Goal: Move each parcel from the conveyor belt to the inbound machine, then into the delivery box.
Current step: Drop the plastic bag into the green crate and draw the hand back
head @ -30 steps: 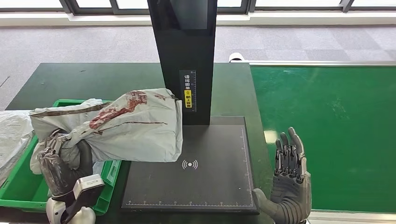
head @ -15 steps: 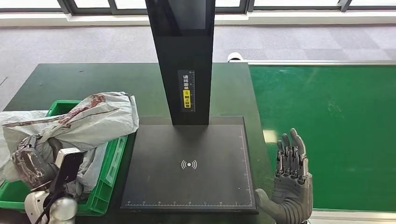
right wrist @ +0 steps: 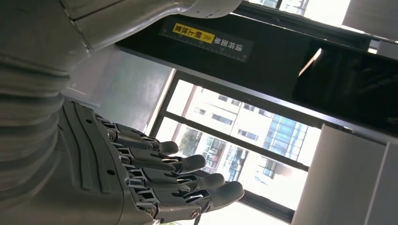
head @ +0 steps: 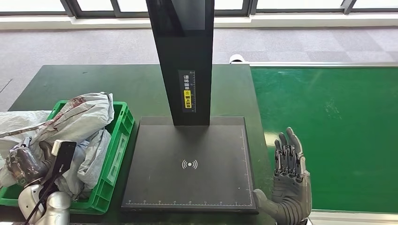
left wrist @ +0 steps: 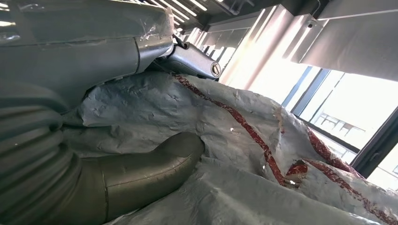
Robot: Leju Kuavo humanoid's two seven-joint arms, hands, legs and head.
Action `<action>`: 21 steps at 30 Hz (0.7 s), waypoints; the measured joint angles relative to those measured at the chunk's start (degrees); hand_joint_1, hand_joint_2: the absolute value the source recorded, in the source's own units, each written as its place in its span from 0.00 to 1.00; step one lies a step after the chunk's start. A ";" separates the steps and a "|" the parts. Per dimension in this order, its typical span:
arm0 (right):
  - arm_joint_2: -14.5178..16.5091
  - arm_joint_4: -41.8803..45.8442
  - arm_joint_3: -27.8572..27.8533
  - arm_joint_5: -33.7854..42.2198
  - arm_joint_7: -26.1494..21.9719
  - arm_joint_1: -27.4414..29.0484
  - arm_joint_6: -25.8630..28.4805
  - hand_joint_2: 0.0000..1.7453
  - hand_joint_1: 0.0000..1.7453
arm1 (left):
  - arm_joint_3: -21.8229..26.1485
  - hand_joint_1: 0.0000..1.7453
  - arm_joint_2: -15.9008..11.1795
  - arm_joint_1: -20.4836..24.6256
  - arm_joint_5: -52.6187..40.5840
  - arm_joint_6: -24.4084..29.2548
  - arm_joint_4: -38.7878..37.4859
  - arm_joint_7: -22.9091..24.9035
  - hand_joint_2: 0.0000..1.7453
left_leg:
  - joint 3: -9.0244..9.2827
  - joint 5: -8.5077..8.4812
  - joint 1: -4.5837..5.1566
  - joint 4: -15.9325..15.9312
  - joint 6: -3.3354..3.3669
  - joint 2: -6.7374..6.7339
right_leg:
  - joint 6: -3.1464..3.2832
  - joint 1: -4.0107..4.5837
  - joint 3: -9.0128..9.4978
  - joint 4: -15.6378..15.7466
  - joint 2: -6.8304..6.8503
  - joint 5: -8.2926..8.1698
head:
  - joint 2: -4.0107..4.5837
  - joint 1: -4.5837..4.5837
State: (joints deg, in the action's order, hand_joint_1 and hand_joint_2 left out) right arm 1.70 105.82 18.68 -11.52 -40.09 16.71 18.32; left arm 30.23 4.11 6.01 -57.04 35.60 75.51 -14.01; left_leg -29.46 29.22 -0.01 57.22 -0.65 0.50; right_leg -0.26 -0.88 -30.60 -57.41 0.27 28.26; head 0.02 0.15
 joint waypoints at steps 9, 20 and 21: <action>0.00 -0.04 -0.19 0.00 0.00 0.02 0.00 1.00 0.00 | 0.68 1.00 -0.56 0.82 -0.09 0.00 -1.72 0.00 1.00 | 0.09 -0.40 0.01 -0.29 -0.46 0.00 | 0.34 0.01 -0.09 -0.13 -0.01 -0.21 | 0.00 0.00; 0.06 -0.05 -0.21 -0.35 0.00 0.01 -0.23 1.00 0.00 | 1.49 1.00 -0.64 1.29 -0.56 -0.22 -2.51 0.87 1.00 | 0.16 -0.49 0.01 -0.45 -0.57 0.01 | 0.42 0.01 -0.12 -0.13 -0.01 -0.21 | 0.00 0.00; 0.12 -0.06 -0.25 -0.40 0.00 0.01 -0.36 1.00 0.00 | 1.58 1.00 -0.64 1.39 -1.26 -0.31 -2.65 1.43 1.00 | 0.16 -0.49 0.01 -0.46 -0.58 0.01 | 0.43 0.01 -0.12 -0.13 -0.01 -0.21 | 0.00 0.00</action>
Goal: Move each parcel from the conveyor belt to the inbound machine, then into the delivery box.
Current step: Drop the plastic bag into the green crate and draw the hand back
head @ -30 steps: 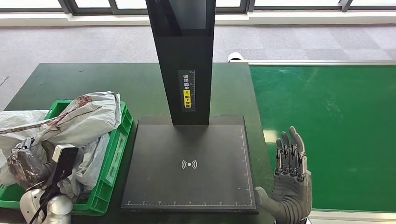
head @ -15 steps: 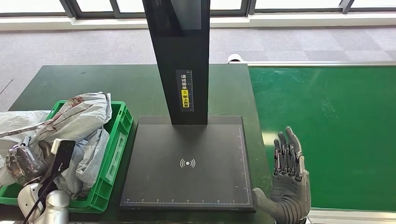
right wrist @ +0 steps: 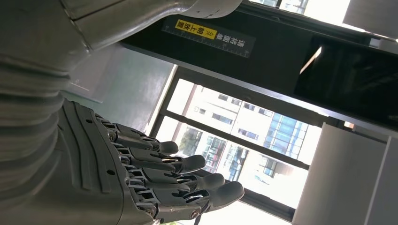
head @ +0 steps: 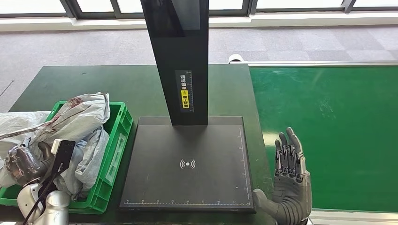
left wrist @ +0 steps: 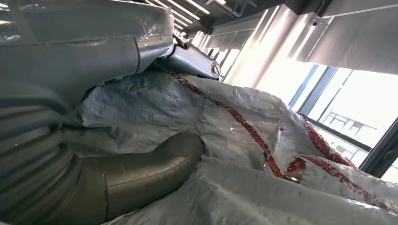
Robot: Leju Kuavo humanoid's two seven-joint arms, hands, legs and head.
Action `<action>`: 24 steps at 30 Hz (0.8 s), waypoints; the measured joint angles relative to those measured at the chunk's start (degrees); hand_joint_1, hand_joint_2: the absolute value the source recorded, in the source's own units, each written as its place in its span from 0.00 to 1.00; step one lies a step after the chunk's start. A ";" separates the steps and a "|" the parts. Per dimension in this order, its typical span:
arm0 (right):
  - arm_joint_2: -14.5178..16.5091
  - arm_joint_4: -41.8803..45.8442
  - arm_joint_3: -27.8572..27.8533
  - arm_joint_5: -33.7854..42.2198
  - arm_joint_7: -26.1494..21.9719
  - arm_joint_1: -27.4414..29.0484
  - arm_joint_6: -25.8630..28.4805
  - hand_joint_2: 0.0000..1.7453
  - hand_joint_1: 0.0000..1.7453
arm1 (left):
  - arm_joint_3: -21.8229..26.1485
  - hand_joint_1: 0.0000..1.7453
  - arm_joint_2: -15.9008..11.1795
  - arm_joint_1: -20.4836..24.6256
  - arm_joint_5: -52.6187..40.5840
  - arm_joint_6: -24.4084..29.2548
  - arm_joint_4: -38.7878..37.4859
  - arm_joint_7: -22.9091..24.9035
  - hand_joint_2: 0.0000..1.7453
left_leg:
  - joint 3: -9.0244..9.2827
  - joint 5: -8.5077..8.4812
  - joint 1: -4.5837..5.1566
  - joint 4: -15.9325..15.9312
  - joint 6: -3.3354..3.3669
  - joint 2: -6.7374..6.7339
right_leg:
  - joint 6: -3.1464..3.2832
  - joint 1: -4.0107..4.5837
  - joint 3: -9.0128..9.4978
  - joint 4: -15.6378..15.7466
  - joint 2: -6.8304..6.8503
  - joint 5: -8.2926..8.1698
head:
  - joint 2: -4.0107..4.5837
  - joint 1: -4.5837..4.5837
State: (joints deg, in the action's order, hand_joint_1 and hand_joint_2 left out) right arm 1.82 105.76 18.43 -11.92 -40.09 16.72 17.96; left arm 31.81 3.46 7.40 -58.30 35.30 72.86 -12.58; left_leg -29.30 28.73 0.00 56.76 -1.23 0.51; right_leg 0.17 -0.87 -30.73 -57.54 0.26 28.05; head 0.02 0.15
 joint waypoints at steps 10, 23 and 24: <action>1.06 -0.15 -0.95 -0.51 0.00 -0.03 -0.56 1.00 0.00 | 0.62 1.00 -0.27 1.07 -3.59 -0.39 -1.63 3.18 1.00 | 0.03 -0.12 -0.02 -0.12 -0.15 0.03 | 0.16 -0.02 -0.02 0.00 0.03 -0.08 | 0.00 0.00; 2.76 -0.67 -2.80 -1.91 0.02 -0.44 -4.24 1.00 0.00 | 0.95 0.05 -1.45 4.80 -13.98 -6.09 -9.37 10.25 1.00 | 0.23 -0.29 0.10 -0.42 -0.10 0.49 | 0.31 -0.24 0.09 0.01 0.55 -0.06 | 0.00 0.00; 2.94 -0.73 -2.97 -1.95 0.02 -0.54 -4.42 1.00 0.00 | 1.00 0.05 -1.62 5.13 -14.07 -5.89 -10.08 10.34 1.00 | 0.27 -0.26 0.11 -0.46 -0.05 0.52 | 0.33 -0.25 0.13 0.01 0.58 -0.05 | 0.00 0.00</action>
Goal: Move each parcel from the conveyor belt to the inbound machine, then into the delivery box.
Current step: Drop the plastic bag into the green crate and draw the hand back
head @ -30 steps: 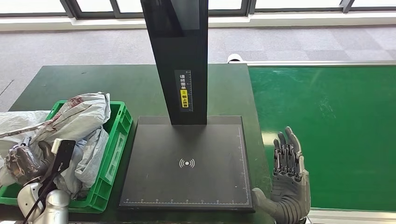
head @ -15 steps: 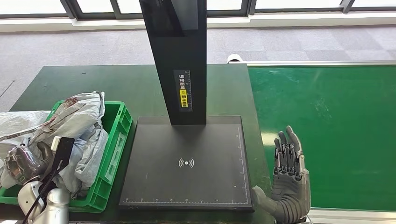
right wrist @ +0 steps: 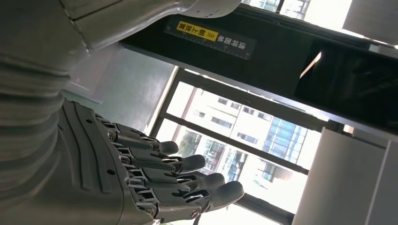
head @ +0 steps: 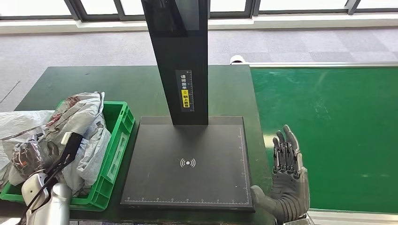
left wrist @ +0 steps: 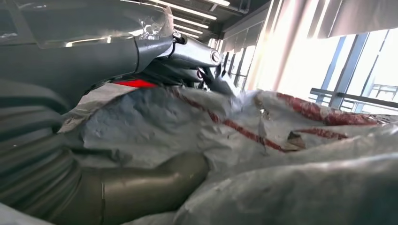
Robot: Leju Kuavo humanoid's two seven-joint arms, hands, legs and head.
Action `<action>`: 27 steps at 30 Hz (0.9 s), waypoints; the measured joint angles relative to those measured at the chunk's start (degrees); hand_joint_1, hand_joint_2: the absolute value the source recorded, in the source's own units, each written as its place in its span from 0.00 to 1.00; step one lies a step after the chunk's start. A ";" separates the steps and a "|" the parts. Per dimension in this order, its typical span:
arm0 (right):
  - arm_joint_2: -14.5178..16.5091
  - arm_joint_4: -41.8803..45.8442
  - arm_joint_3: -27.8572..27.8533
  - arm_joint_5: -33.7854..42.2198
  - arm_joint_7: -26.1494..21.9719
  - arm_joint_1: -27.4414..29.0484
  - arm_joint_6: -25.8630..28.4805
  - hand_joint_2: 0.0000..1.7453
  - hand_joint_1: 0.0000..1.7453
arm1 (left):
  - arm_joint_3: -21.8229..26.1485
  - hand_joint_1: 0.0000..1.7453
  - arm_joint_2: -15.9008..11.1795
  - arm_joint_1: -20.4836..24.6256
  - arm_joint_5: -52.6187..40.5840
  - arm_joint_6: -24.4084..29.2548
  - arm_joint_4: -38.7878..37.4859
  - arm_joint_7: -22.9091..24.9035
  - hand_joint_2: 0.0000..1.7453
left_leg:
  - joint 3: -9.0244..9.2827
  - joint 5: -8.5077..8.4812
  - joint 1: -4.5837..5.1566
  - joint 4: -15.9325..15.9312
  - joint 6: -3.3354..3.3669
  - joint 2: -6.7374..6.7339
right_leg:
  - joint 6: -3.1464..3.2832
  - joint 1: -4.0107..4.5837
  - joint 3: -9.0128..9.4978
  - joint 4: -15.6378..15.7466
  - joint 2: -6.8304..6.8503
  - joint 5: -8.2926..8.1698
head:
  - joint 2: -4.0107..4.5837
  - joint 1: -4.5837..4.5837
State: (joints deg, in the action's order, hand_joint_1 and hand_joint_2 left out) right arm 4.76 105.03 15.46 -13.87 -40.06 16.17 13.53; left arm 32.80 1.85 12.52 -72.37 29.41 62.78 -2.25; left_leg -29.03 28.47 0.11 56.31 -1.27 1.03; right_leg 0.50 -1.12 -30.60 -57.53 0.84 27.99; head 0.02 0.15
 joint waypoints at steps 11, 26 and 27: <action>1.00 -0.20 -1.04 -0.13 0.00 -0.35 -0.23 1.00 0.00 | 0.45 0.00 -1.10 1.26 1.47 1.31 -2.90 -0.98 0.00 | 0.44 -0.14 0.00 -0.26 -0.13 0.14 | 0.27 0.01 0.35 -0.02 0.17 0.05 | 0.00 -0.01; 1.46 -0.61 -1.36 -0.38 0.00 -0.37 1.23 1.00 0.00 | 0.42 0.00 8.22 -9.58 15.19 10.61 18.19 -17.78 0.00 | 0.09 -0.27 -0.06 0.03 -0.41 -0.20 | 0.16 0.11 -0.50 -0.02 -0.30 -0.16 | 0.00 -0.01; 1.46 -0.66 -1.36 -0.36 0.00 -0.38 1.29 1.00 0.00 | 0.54 0.00 8.85 -9.91 15.58 10.62 19.20 -18.60 0.00 | 0.01 -0.26 -0.06 0.05 -0.40 -0.21 | 0.15 0.11 -0.57 -0.02 -0.30 -0.17 | 0.00 0.00</action>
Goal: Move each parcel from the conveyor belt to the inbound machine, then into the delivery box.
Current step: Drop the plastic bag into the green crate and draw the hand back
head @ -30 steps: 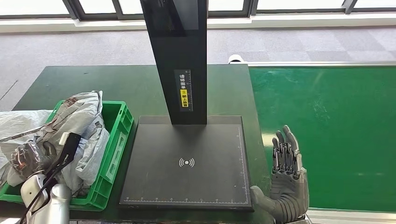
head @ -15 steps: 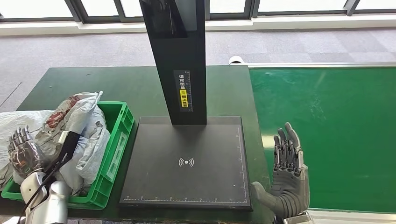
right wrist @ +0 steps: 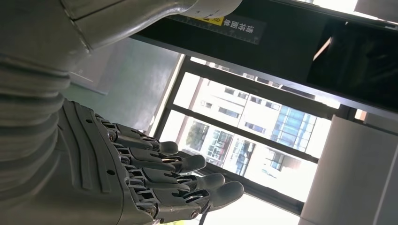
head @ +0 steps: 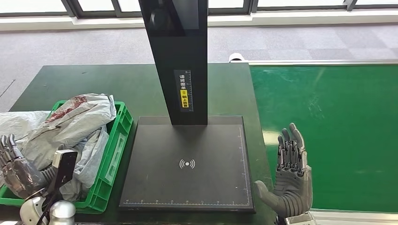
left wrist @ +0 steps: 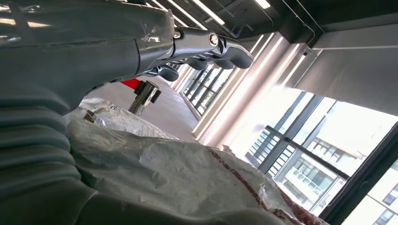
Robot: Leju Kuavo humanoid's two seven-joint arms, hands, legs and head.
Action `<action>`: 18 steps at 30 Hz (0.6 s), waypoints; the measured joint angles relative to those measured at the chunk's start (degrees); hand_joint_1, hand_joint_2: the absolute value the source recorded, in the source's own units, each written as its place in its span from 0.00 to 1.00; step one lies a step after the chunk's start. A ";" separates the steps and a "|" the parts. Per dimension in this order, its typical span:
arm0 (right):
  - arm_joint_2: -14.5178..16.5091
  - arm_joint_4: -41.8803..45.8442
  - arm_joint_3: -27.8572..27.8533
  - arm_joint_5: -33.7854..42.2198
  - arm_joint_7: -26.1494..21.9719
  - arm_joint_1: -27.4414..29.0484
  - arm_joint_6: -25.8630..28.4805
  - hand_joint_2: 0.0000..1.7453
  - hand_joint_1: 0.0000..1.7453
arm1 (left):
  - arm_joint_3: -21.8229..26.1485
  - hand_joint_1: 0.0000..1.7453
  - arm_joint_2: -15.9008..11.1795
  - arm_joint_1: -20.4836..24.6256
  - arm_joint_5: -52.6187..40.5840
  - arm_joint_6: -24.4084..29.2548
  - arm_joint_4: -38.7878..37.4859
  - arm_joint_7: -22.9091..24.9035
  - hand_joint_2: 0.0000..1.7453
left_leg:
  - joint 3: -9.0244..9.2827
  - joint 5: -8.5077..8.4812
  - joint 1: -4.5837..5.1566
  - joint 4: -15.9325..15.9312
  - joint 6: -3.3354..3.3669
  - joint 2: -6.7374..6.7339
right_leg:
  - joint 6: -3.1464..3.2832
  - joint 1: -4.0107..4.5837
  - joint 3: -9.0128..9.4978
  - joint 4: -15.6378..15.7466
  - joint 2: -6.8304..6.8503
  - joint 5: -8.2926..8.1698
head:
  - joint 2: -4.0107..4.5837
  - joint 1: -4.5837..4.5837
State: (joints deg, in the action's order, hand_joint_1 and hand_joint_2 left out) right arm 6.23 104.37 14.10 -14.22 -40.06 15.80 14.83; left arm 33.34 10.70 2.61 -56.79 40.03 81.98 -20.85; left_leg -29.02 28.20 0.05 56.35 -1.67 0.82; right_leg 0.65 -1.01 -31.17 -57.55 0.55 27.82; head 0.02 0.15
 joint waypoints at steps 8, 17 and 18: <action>0.00 -0.40 0.00 0.08 -0.02 0.00 0.49 1.00 0.00 | 0.83 0.00 2.87 -1.11 1.75 0.01 4.65 -4.04 0.00 | -0.25 0.01 -0.01 0.05 0.02 -0.01 | -0.05 0.00 -0.22 0.01 -0.01 -0.03 | 0.00 0.00; 0.11 -0.47 0.00 0.05 -0.02 0.03 0.98 1.00 0.00 | 2.44 0.00 6.09 -1.45 4.61 -0.07 8.59 -9.38 0.00 | -0.30 0.04 -0.02 0.09 0.06 -0.03 | -0.06 0.01 -0.28 0.01 -0.03 -0.04 | 0.00 0.00; 0.17 -0.48 0.00 0.02 -0.02 0.04 1.12 1.00 0.00 | 2.39 0.00 6.10 -1.48 6.56 -0.45 8.77 -10.02 0.00 | -0.30 0.04 -0.02 0.09 0.06 -0.04 | -0.06 0.01 -0.28 0.01 -0.03 -0.04 | 0.00 0.00</action>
State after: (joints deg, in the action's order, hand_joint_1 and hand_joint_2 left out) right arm 6.40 103.89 14.10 -14.20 -40.09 15.84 15.95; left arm 35.74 16.80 1.13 -50.24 39.58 90.76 -30.87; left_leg -29.32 28.25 0.03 56.45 -1.61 0.78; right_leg 0.59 -1.00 -31.45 -57.55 0.52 27.78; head 0.02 0.15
